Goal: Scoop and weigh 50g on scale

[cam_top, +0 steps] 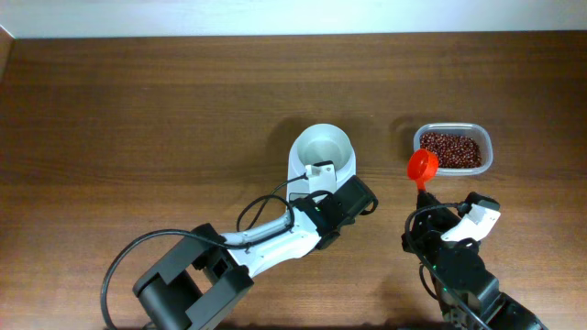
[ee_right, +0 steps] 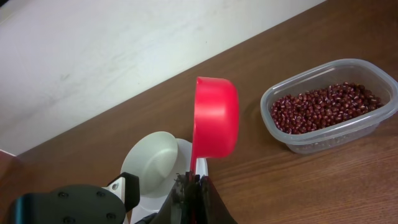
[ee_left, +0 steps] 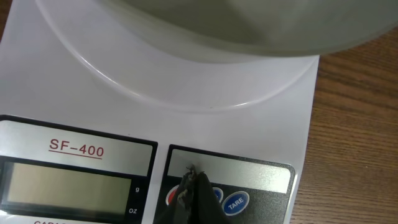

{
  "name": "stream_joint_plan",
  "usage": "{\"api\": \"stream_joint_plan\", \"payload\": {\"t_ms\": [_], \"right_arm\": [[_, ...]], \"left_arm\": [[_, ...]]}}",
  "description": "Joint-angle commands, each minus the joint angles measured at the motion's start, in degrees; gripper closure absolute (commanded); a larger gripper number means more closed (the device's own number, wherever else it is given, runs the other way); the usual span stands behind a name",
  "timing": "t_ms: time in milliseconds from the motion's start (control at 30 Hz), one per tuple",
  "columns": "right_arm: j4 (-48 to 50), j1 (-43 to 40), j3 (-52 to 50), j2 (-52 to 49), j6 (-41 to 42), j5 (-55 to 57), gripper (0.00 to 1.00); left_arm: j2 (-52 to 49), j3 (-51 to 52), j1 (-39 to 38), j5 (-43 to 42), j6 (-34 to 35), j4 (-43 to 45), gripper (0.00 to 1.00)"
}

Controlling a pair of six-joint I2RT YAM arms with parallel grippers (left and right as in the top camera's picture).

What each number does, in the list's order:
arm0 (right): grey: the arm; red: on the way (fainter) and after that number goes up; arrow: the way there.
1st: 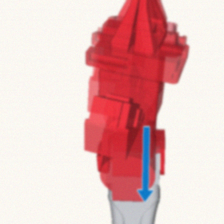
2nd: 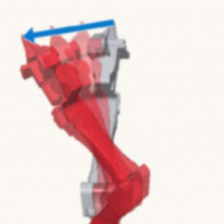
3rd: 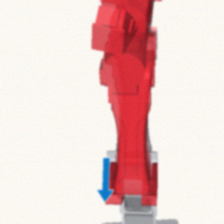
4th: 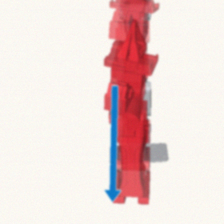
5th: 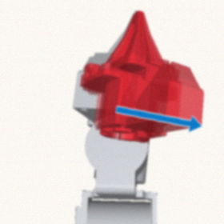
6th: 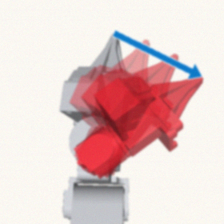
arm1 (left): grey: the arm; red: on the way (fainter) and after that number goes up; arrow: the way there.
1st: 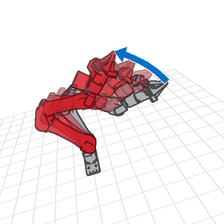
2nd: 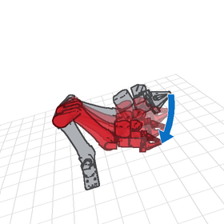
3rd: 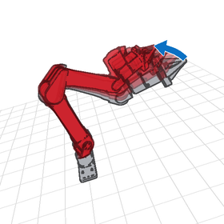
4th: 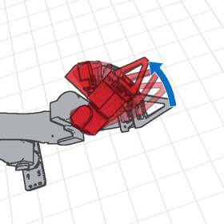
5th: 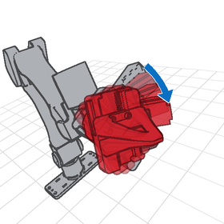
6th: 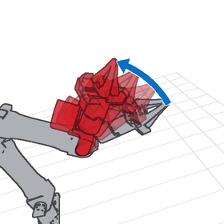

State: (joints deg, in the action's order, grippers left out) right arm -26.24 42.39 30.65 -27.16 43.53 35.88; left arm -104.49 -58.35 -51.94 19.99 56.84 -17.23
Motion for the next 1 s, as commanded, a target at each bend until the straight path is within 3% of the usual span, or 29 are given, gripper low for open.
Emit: {"api": "stream_joint_plan", "payload": {"t_ms": [0, 967], "right_arm": [[0.0, 0.3, 1.2, 0.4, -0.2, -0.4, 0.96], [0.0, 0.3, 1.2, 0.4, -0.2, -0.8, 0.96]], "left_arm": [[-0.6, 0.2, 0.3, 0.8, 0.2, 0.0, 1.0], [-2.4, 0.2, 0.3, 0.2, 3.8, -1.6, 1.0]]}}
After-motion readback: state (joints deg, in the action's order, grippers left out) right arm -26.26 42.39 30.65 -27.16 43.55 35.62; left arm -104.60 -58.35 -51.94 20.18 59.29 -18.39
